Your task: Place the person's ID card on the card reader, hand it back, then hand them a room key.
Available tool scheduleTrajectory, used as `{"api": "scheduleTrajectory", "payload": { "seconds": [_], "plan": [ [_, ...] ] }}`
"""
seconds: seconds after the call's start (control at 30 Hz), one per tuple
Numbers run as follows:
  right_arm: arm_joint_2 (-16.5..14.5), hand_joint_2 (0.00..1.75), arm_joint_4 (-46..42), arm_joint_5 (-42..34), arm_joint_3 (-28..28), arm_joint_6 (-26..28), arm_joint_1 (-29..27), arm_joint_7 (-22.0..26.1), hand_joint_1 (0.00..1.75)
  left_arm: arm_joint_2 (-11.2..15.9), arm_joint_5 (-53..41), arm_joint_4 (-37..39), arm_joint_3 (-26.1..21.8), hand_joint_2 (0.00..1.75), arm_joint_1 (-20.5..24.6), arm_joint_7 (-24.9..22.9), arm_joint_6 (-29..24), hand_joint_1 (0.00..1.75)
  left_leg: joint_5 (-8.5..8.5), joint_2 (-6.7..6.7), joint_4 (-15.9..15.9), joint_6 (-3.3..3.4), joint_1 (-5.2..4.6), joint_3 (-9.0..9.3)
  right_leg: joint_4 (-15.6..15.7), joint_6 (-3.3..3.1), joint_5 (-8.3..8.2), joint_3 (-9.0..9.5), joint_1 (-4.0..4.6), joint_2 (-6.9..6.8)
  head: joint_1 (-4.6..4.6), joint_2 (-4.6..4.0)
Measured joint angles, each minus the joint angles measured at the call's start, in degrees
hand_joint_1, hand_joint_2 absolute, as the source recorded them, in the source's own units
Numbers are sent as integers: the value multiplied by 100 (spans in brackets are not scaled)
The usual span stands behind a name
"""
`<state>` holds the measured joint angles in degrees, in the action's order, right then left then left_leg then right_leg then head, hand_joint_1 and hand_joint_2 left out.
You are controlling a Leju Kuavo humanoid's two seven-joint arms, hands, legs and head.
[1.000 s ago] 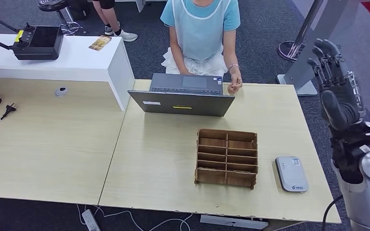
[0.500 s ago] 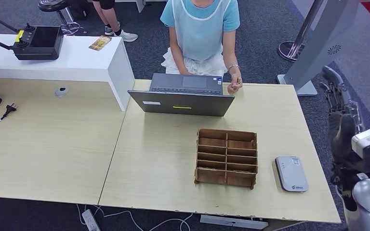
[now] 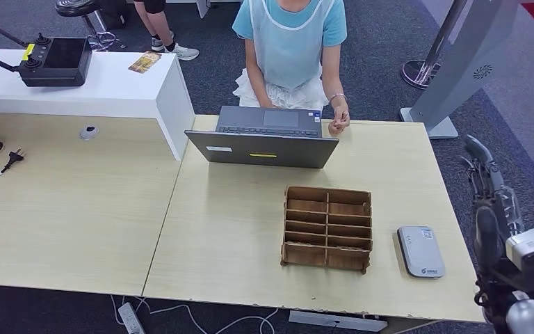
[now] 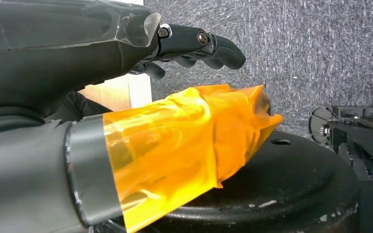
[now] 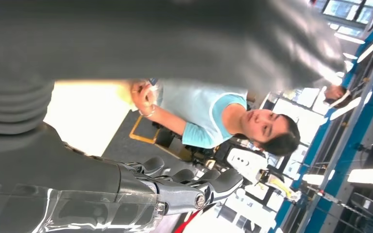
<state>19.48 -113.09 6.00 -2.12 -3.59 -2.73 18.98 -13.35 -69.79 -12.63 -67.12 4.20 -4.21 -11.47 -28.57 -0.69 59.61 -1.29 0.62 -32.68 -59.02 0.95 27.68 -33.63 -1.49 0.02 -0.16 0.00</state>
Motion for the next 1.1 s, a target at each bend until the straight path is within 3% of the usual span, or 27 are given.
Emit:
{"api": "scheduleTrajectory", "payload": {
  "seconds": [0.47,0.73,0.93,1.0,1.1],
  "plan": [
    [-46,175,-498,1349,-64,414,-914,167,0,0,32,0,-62,0,-2,19,-21,0,-2,1,-1,2,0,-1,0,1,1,0,0,2,1,0],
    [-46,175,-665,2482,83,878,-1161,50,0,0,37,0,-96,0,-1,19,-7,0,-2,2,-1,3,0,-1,0,2,1,1,0,2,-1,0],
    [-46,175,-722,2767,196,1025,-1238,-30,0,0,37,0,-100,0,1,18,-4,0,-2,2,-1,3,0,-1,0,2,1,1,0,2,0,0],
    [-46,175,-734,3243,239,1244,-1273,-230,0,-2,37,0,-102,0,1,0,-2,0,-2,2,-1,3,0,0,0,2,2,1,0,2,0,0],
    [-46,175,-743,4737,388,1936,-1375,-862,0,-9,14,0,-103,0,1,-68,6,0,-2,2,-1,3,0,-1,0,4,3,1,0,2,0,0]
  ]
}}
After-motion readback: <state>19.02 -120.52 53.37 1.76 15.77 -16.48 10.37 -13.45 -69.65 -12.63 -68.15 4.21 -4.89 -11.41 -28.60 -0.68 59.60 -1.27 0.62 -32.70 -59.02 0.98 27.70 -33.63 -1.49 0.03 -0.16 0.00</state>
